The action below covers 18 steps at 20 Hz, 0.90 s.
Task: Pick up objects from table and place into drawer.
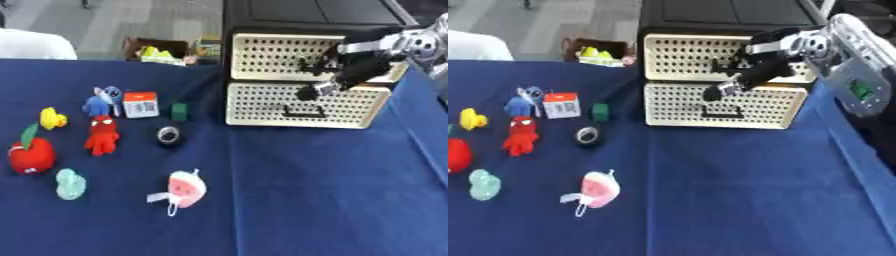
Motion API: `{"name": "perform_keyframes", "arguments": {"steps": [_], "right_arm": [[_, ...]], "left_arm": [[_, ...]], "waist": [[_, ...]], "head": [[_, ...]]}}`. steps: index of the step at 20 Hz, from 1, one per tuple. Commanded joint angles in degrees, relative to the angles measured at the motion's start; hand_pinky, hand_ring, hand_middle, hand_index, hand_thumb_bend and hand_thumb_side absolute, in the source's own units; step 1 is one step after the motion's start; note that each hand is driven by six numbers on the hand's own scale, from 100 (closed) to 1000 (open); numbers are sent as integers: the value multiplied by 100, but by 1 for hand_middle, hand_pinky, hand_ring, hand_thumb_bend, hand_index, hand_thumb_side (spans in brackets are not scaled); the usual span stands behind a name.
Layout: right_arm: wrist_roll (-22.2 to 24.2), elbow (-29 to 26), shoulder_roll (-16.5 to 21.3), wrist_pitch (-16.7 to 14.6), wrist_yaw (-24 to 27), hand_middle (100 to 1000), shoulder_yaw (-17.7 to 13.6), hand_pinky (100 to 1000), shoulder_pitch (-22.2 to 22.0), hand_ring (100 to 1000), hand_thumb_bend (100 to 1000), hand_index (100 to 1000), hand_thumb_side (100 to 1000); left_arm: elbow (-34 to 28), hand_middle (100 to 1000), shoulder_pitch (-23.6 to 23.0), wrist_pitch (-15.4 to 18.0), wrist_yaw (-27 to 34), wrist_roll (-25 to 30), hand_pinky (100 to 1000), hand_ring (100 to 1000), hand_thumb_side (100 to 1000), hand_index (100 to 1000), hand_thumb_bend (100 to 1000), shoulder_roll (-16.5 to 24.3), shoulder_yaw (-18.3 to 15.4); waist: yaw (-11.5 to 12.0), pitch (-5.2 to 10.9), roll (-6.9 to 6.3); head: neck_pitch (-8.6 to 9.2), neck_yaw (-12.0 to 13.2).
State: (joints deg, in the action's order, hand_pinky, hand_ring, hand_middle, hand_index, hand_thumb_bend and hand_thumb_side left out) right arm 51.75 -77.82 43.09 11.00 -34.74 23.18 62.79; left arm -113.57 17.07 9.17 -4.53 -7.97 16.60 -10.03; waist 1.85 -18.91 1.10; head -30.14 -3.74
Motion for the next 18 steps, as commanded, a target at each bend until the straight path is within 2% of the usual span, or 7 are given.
{"name": "perform_keyframes", "arguments": {"steps": [1,7,18], "right_arm": [[22,137,56,-51,-68,100,43,100,89,100,711,847,872],[22,173,58,-91,43,100,81,100,77,100,707,838,877],[22,-223,236,48,368,100,130,100,-58,100,693,838,917]], "left_arm": [[-102,642,53,6,11,23,549,587,987,884,100,74,-24],[-102,643,54,5,7,26,550,588,987,884,100,80,-24],[-102,643,54,-3,20,33,550,588,985,884,100,95,-21]], "waist": [[6,77,-13],[-8,76,-11],[-43,107,-3]], "head": [[57,-30],[38,-16],[18,-3]]}}
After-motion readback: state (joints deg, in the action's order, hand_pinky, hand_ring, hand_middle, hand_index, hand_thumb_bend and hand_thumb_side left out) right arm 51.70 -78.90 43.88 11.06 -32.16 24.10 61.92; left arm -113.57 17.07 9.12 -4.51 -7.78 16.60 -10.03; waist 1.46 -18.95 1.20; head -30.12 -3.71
